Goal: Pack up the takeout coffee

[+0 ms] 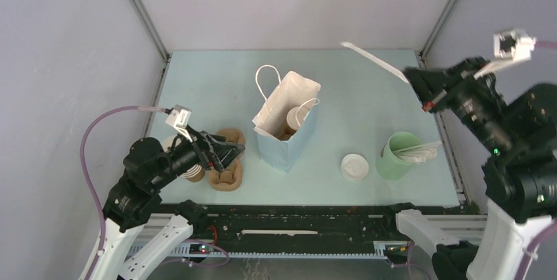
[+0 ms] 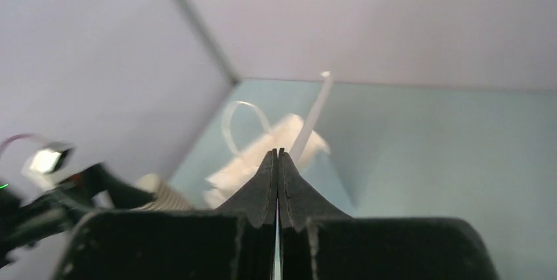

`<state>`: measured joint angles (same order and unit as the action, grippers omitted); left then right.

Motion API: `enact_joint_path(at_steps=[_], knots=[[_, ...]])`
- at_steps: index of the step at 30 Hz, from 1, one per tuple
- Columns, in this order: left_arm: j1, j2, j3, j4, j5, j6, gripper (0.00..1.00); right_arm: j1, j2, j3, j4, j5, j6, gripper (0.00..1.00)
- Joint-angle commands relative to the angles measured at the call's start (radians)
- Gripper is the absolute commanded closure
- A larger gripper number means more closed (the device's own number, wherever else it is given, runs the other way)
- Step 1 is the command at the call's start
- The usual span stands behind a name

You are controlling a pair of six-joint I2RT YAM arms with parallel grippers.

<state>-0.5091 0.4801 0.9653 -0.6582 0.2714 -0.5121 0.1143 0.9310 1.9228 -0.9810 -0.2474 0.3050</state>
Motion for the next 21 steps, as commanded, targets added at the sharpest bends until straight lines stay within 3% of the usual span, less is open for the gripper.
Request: enact_joint_path(at_steps=[1,3,7,11,15,21], knots=[[0.004,-0.034,0.052,-0.027,-0.059,0.02,0.06,0.093,0.195,0.091,0.139,-0.391,0.115,1.0],[0.004,-0.047,0.048,-0.032,-0.071,0.012,0.06,0.225,0.296,0.201,0.019,-0.281,0.051,1.0],[0.004,-0.054,0.045,-0.036,-0.083,0.003,0.06,0.553,0.516,0.501,-0.274,0.114,-0.087,1.0],[0.004,-0.051,0.048,-0.04,-0.084,0.002,0.06,0.679,0.593,0.507,-0.374,0.387,-0.141,1.0],[0.004,-0.04,0.049,-0.041,-0.083,0.007,0.06,0.746,0.592,0.43,-0.356,0.441,-0.179,1.0],[0.004,-0.029,0.046,-0.035,-0.076,0.007,0.06,0.806,0.676,0.442,-0.391,0.438,-0.216,1.0]])
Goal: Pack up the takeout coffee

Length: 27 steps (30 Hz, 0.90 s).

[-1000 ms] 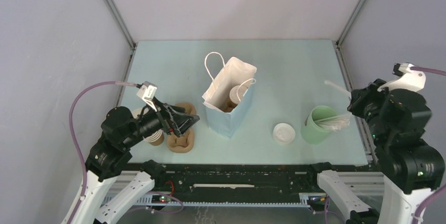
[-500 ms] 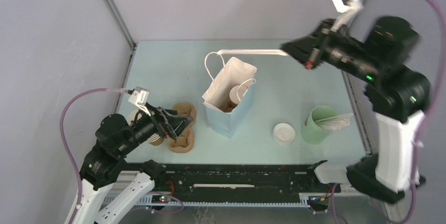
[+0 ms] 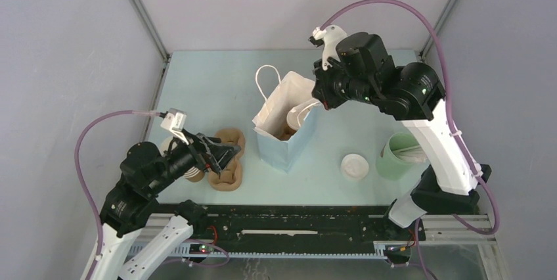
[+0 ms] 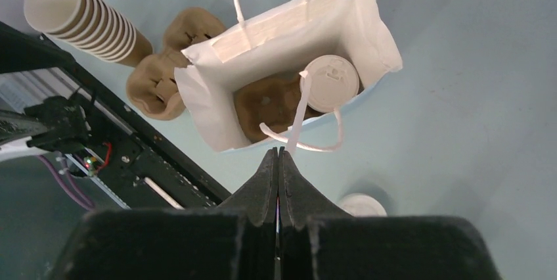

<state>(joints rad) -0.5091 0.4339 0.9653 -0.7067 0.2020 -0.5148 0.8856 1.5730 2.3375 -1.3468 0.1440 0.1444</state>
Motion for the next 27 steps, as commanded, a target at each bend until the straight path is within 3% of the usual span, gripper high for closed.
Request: enact_joint_path(at_steps=[1,7,10,15,19,24,26,27], knots=[[0.004,0.017,0.046,0.014,-0.006,0.01,0.06,0.038,0.05,0.029,-0.024,0.033,-0.056,0.99],[0.004,0.01,0.054,0.011,-0.026,0.008,0.06,0.067,0.191,0.149,-0.007,-0.081,-0.058,0.97],[0.004,0.009,0.06,0.005,-0.031,0.004,0.06,0.072,0.244,0.206,-0.001,-0.12,-0.047,0.9],[0.004,-0.002,0.071,-0.01,-0.048,0.001,0.06,0.07,0.222,0.2,-0.004,-0.101,-0.04,0.55],[0.004,0.006,0.081,-0.013,-0.06,0.009,0.06,0.069,0.132,0.197,-0.004,0.011,-0.039,0.39],[0.004,0.042,0.18,-0.079,-0.143,0.093,0.02,0.07,-0.121,0.052,0.061,0.148,-0.003,0.27],[0.004,0.064,0.283,-0.13,-0.217,0.143,0.01,0.07,-0.253,-0.06,0.122,0.201,0.019,0.02],[0.005,0.073,0.312,-0.153,-0.261,0.169,0.0,0.07,-0.312,-0.11,0.154,0.222,0.031,0.01]])
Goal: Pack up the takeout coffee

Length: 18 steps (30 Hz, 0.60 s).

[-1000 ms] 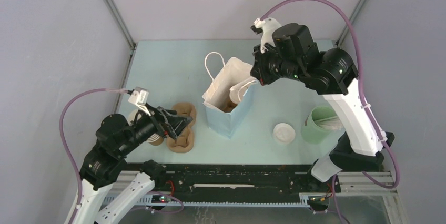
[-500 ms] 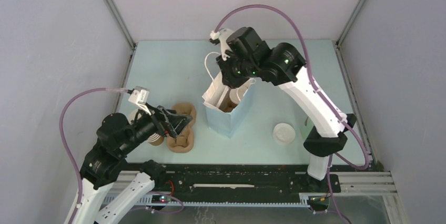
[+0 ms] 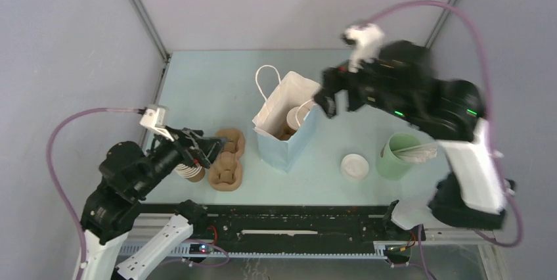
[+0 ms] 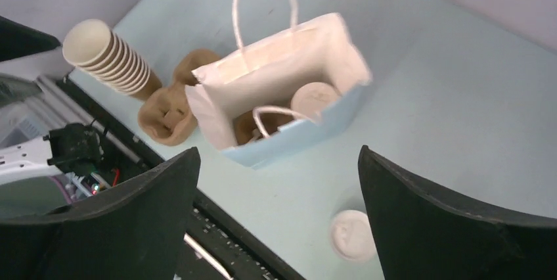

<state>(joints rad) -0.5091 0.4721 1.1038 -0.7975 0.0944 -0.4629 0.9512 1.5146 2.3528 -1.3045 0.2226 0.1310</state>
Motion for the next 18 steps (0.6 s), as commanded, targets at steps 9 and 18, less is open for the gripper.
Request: enact_joint_path(at_steps=[9,18], knots=[[0.004,0.061,0.52,-0.108,-0.44,0.329,0.0,0.004,-0.569,-0.257,0.266,0.21,0.04,0.01],[0.004,0.047,0.613,-0.116,-0.538,0.379,0.0,0.004,-0.613,-0.31,0.35,0.159,-0.029,0.0]])
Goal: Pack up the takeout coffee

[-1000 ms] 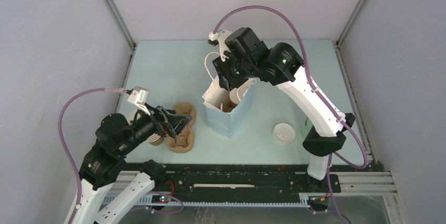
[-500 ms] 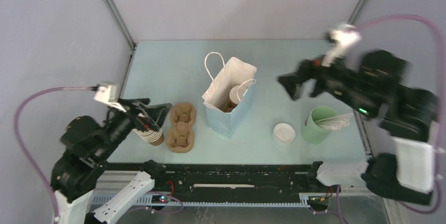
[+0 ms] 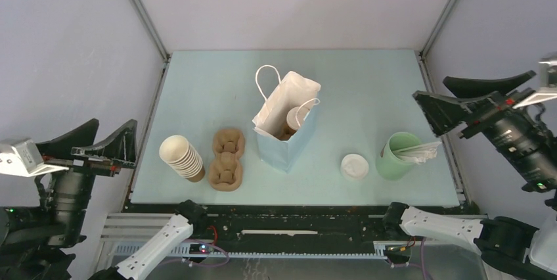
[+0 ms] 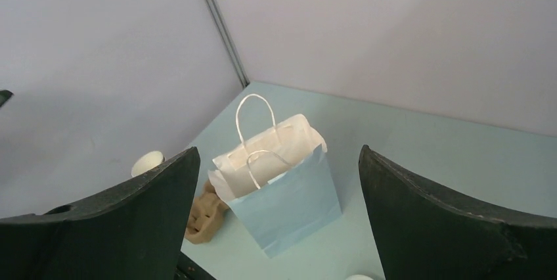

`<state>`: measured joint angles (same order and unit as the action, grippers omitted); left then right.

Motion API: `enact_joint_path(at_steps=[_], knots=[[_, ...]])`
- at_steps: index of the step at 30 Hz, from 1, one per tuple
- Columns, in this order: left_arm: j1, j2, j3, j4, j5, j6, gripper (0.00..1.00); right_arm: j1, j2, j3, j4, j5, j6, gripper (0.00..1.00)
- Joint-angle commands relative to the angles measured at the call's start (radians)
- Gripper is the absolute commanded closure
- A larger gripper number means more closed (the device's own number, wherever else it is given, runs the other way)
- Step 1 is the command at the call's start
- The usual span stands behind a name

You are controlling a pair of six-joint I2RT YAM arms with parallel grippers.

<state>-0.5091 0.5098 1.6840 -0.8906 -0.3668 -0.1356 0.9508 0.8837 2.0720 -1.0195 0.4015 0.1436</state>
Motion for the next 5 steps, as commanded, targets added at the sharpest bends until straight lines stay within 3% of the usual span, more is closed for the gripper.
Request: enact_joint_path(at_steps=[1,5], knots=[[0.004,0.013,0.042,-0.033,-0.083,0.049,0.0,0.006,0.01,-0.038,0.077,-0.032,-0.049,0.0],[0.004,0.025,0.07,-0.065,-0.098,0.038,0.0,0.003,-0.008,-0.071,0.108,-0.068,-0.067,0.0]])
